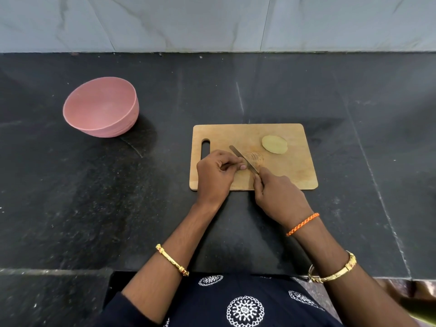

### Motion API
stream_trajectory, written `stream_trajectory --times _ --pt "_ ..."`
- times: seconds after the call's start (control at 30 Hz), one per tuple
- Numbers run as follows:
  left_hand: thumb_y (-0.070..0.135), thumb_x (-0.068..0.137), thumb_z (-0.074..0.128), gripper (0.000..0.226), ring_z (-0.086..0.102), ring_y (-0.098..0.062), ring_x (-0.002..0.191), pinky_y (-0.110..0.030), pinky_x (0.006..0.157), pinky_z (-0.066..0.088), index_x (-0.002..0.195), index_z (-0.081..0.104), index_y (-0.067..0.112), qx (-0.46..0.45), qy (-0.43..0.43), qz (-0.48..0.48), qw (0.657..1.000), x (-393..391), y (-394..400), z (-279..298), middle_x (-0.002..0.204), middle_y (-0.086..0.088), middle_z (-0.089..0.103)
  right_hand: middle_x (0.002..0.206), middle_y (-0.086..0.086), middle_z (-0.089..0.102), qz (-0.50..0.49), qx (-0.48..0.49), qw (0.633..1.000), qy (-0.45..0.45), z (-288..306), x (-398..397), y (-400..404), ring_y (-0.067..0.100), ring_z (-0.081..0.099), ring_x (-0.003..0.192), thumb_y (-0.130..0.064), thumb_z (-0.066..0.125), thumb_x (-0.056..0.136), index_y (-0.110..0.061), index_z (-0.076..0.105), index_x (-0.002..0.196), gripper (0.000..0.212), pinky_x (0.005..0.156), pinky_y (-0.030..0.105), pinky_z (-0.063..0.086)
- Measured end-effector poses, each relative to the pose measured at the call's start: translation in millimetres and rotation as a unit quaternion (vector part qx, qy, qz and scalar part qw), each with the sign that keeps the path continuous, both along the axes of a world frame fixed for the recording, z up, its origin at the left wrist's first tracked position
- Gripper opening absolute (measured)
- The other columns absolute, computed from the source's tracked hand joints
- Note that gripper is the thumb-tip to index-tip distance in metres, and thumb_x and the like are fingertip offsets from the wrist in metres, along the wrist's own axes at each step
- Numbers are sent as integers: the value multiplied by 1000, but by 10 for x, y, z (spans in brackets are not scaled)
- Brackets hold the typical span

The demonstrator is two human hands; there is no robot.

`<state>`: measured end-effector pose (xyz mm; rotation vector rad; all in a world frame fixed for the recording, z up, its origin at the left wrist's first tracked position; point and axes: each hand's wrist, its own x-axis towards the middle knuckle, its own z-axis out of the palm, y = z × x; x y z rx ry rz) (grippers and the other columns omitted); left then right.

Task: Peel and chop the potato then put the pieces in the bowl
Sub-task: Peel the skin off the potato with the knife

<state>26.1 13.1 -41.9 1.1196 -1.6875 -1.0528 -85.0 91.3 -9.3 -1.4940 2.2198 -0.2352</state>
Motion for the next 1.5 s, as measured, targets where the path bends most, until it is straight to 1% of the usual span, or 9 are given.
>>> stream_trajectory --times 0.27,0.5,0.73,1.03,1.17,1.23,1.33,1.43,1.5 --pt "2 69 78 11 67 -7 76 -22 75 55 78 74 7 9 4 -4 1000 -4 26 -10 80 -2 70 65 2 48 -25 10 1000 -16 -12 43 184 28 57 68 -38 27 100 -16 41 94 27 62 36 48" --pt "6 68 80 10 66 -10 75 -23 73 54 76 74 9 9 -4 -5 1000 9 2 -29 79 -1 70 58 2 50 -65 -19 997 -32 99 16 684 24 50 56 -38 31 98 -18 41 82 28 53 34 38" --pt "4 68 79 13 66 -9 75 -21 74 54 75 73 13 36 5 -10 999 25 20 9 79 1 70 59 4 53 -59 -70 995 -29 58 -15 348 25 54 57 -38 33 98 -15 44 83 30 57 40 49" --pt "5 70 78 11 67 -10 78 -23 76 55 78 74 11 27 -5 -15 1000 30 8 16 81 1 70 59 4 52 -38 -80 995 -34 9 -37 263 22 52 55 -38 33 98 -16 45 82 30 52 36 45" --pt "4 69 79 17 66 -5 77 -13 74 51 83 73 11 77 -11 -31 997 78 -23 97 83 1 71 54 4 48 -117 -152 977 -88 45 -97 332 24 49 51 -35 37 98 -15 43 77 30 48 33 37" --pt "4 69 79 29 65 -6 80 -11 73 49 96 71 13 94 -73 -87 989 146 -151 214 92 1 71 54 6 47 -165 -181 964 -105 29 -151 344 25 47 52 -35 38 98 -13 42 75 32 48 32 32" --pt "-2 73 73 54 57 -12 99 -17 81 49 120 60 22 66 -222 -245 941 138 -423 428 116 3 61 57 9 47 -192 -176 958 -117 -21 -184 329 26 47 55 -36 37 98 -10 42 74 36 49 33 33" --pt "-1 77 68 63 45 -10 114 -24 92 42 128 52 33 23 -331 -424 843 -72 -604 595 128 8 47 61 9 50 -206 -161 957 -127 -57 -178 293 24 48 57 -38 37 98 -9 44 75 38 47 30 30" --pt "1 78 69 67 39 -10 120 -26 98 36 131 48 36 -3 -393 -496 774 -234 -685 673 131 9 42 63 10 53 -216 -160 955 -127 -86 -176 281 26 50 60 -38 37 98 -10 45 76 37 47 30 30"
